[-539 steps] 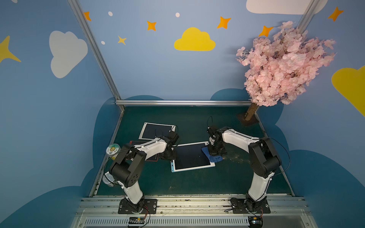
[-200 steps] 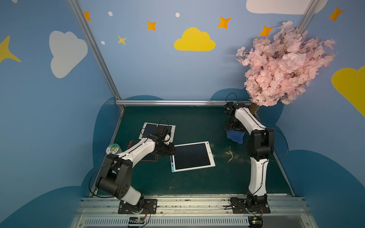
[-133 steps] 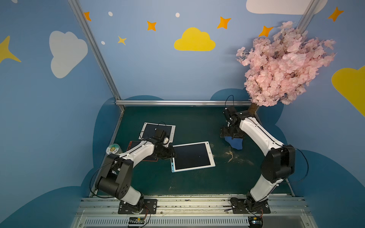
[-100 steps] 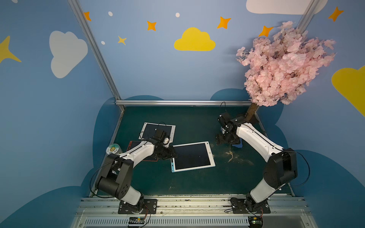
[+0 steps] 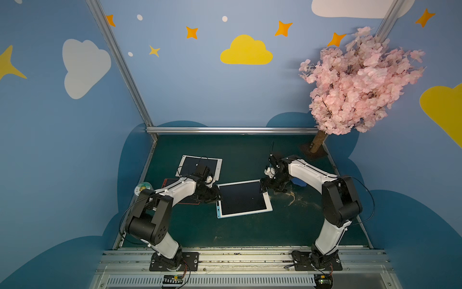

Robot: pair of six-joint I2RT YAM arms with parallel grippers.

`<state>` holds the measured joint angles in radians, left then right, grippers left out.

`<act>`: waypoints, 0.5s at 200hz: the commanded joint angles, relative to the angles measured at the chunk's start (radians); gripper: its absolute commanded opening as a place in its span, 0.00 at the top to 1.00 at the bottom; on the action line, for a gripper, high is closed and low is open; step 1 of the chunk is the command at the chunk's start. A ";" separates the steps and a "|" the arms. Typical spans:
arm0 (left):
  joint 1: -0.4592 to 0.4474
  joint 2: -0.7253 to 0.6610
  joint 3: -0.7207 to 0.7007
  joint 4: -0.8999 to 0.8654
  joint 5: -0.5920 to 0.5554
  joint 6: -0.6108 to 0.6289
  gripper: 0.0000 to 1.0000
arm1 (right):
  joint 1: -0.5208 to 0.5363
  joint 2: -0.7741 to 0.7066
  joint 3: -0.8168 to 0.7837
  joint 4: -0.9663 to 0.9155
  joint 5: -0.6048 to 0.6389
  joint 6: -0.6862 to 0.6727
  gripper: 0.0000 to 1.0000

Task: Wipe the drawing tablet
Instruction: Place the cleaning item at the center of the board, then pick up the drawing tablet from the center of the board.

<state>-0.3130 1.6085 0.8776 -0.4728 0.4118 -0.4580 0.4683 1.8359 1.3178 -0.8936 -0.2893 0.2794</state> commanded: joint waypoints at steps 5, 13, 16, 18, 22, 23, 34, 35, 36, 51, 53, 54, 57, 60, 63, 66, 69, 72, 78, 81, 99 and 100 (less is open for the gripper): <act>0.005 0.036 -0.015 0.004 -0.018 -0.005 0.57 | 0.000 0.031 -0.008 0.024 -0.063 -0.030 0.12; 0.005 0.047 -0.018 0.007 -0.021 -0.005 0.58 | 0.001 0.047 -0.011 0.026 -0.071 -0.032 0.12; 0.005 0.051 -0.018 0.008 -0.022 -0.005 0.58 | 0.001 0.054 -0.011 0.028 -0.076 -0.034 0.12; 0.005 0.055 -0.020 0.009 -0.022 -0.005 0.58 | 0.000 0.058 -0.012 0.027 -0.078 -0.034 0.12; 0.005 0.057 -0.024 0.013 -0.020 -0.008 0.58 | 0.000 0.066 -0.015 0.030 -0.082 -0.034 0.12; 0.005 0.057 -0.025 0.016 -0.019 -0.008 0.58 | 0.000 0.068 -0.017 0.030 -0.083 -0.034 0.12; 0.005 0.058 -0.037 0.032 -0.017 -0.017 0.58 | 0.001 0.081 -0.029 0.042 -0.093 -0.033 0.13; 0.005 0.057 -0.038 0.034 -0.018 -0.017 0.58 | 0.001 0.082 -0.031 0.043 -0.094 -0.033 0.13; 0.005 0.057 -0.039 0.036 -0.018 -0.018 0.58 | 0.000 0.083 -0.032 0.044 -0.094 -0.032 0.13; 0.005 0.059 -0.050 0.054 -0.018 -0.024 0.58 | 0.001 0.092 -0.048 0.063 -0.096 -0.027 0.13; 0.005 0.059 -0.051 0.054 -0.019 -0.025 0.58 | 0.001 0.092 -0.048 0.066 -0.095 -0.027 0.13; 0.005 0.061 -0.052 0.055 -0.018 -0.025 0.58 | 0.001 0.093 -0.049 0.067 -0.094 -0.027 0.13; 0.005 0.063 -0.053 0.058 -0.019 -0.025 0.58 | 0.001 0.095 -0.049 0.069 -0.093 -0.025 0.13; 0.005 0.064 -0.054 0.059 -0.018 -0.024 0.58 | 0.001 0.096 -0.052 0.069 -0.091 -0.024 0.13; 0.006 0.066 -0.055 0.060 -0.019 -0.025 0.58 | 0.000 0.097 -0.051 0.073 -0.091 -0.023 0.13; 0.005 0.068 -0.055 0.062 -0.019 -0.024 0.58 | 0.000 0.099 -0.052 0.073 -0.091 -0.023 0.13; 0.006 0.069 -0.057 0.061 -0.018 -0.023 0.58 | 0.000 0.102 -0.051 0.074 -0.091 -0.022 0.13; 0.007 0.071 -0.057 0.060 -0.017 -0.023 0.58 | 0.000 0.104 -0.051 0.075 -0.091 -0.022 0.13; 0.006 0.073 -0.058 0.063 -0.017 -0.021 0.58 | 0.000 0.107 -0.052 0.078 -0.091 -0.019 0.13; 0.006 0.073 -0.059 0.062 -0.017 -0.021 0.58 | 0.001 0.108 -0.053 0.079 -0.091 -0.020 0.13; 0.006 0.069 -0.068 0.070 -0.016 -0.019 0.58 | 0.001 0.122 -0.058 0.084 -0.092 -0.012 0.13; 0.005 0.069 -0.069 0.071 -0.016 -0.019 0.58 | 0.001 0.122 -0.058 0.084 -0.093 -0.012 0.13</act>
<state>-0.3035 1.6550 0.8474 -0.4114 0.4164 -0.4797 0.4664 1.9190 1.2823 -0.8284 -0.3710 0.2634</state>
